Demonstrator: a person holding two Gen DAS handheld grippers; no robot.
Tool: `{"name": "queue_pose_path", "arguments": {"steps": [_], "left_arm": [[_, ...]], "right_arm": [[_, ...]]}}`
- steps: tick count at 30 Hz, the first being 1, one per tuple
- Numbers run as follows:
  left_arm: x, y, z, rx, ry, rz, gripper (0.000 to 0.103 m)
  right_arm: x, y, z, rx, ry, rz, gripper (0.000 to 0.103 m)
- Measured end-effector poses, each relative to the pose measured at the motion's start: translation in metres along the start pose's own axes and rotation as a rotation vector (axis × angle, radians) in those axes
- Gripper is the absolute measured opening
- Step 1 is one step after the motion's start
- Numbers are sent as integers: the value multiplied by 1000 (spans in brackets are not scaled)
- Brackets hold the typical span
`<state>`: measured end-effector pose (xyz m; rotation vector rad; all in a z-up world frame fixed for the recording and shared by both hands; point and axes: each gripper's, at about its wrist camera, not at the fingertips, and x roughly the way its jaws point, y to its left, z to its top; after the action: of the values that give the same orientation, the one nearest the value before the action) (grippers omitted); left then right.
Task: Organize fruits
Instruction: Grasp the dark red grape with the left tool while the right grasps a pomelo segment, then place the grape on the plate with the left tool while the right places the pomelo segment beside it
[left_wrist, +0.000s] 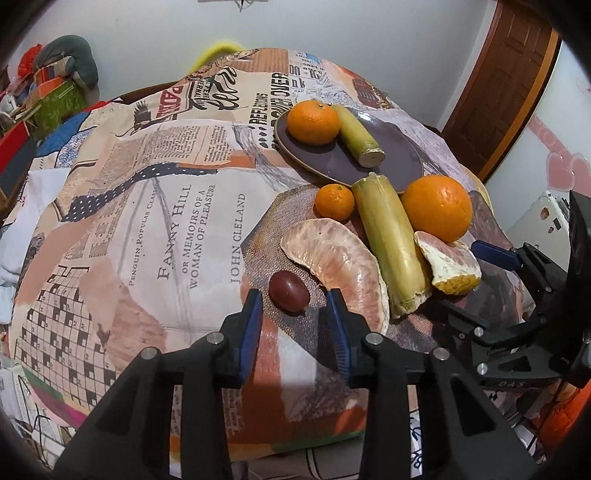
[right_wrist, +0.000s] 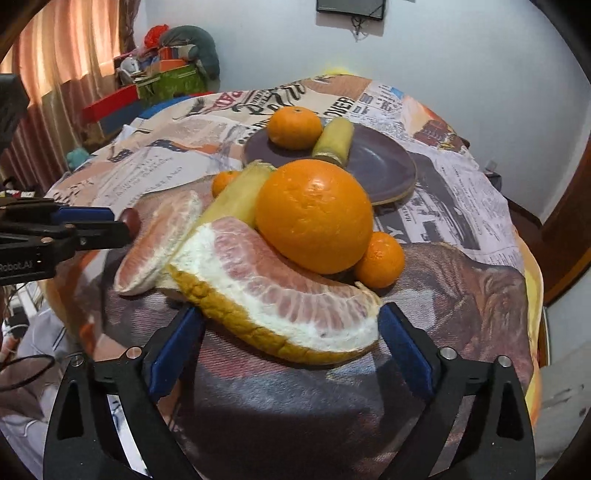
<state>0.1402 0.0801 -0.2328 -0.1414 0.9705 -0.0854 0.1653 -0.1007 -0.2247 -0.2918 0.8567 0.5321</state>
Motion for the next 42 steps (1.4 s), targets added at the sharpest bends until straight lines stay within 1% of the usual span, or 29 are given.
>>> {"name": "queue_pose_path", "arguments": {"steps": [2, 4, 5, 7, 11, 15, 16, 17, 20, 25, 27, 31, 38, 42], "left_arm": [[2, 0, 1, -1, 3, -1, 36], [6, 0, 3, -3, 8, -3, 36], [7, 0, 3, -5, 11, -4, 36], [9, 0, 4, -6, 8, -1, 36], [11, 2, 6, -12, 5, 5, 36], [17, 5, 8, -14, 6, 23, 28], [17, 6, 8, -17, 5, 19, 27], [17, 6, 9, -18, 5, 16, 23], [17, 5, 8, -17, 3, 18, 23], [12, 4, 8, -21, -3, 15, 22], [7, 2, 9, -15, -13, 18, 22], [-4, -1, 13, -10, -41, 16, 22], [-23, -9, 22, 7, -92, 5, 22], [-31, -14, 28, 20, -116, 0, 22]], "right_arm": [[-1, -6, 1, 15, -5, -1, 78], [-2, -12, 2, 30, -7, 6, 73], [-3, -18, 2, 49, -11, 32, 72], [-5, -21, 3, 63, -16, 55, 71], [-9, -19, 2, 61, -25, 63, 69], [-15, -23, 2, 84, -36, 100, 66], [-15, -23, 3, 84, -38, 105, 57], [-17, -24, 3, 80, -39, 101, 46], [-22, -26, 2, 76, -43, 117, 36], [-31, -28, 0, 88, -65, 148, 29], [-35, -29, 2, 100, -75, 178, 26], [-44, -28, 6, 101, -103, 191, 21], [-59, -38, 12, 153, -156, 229, 19], [-69, -41, 19, 166, -197, 226, 18]]}}
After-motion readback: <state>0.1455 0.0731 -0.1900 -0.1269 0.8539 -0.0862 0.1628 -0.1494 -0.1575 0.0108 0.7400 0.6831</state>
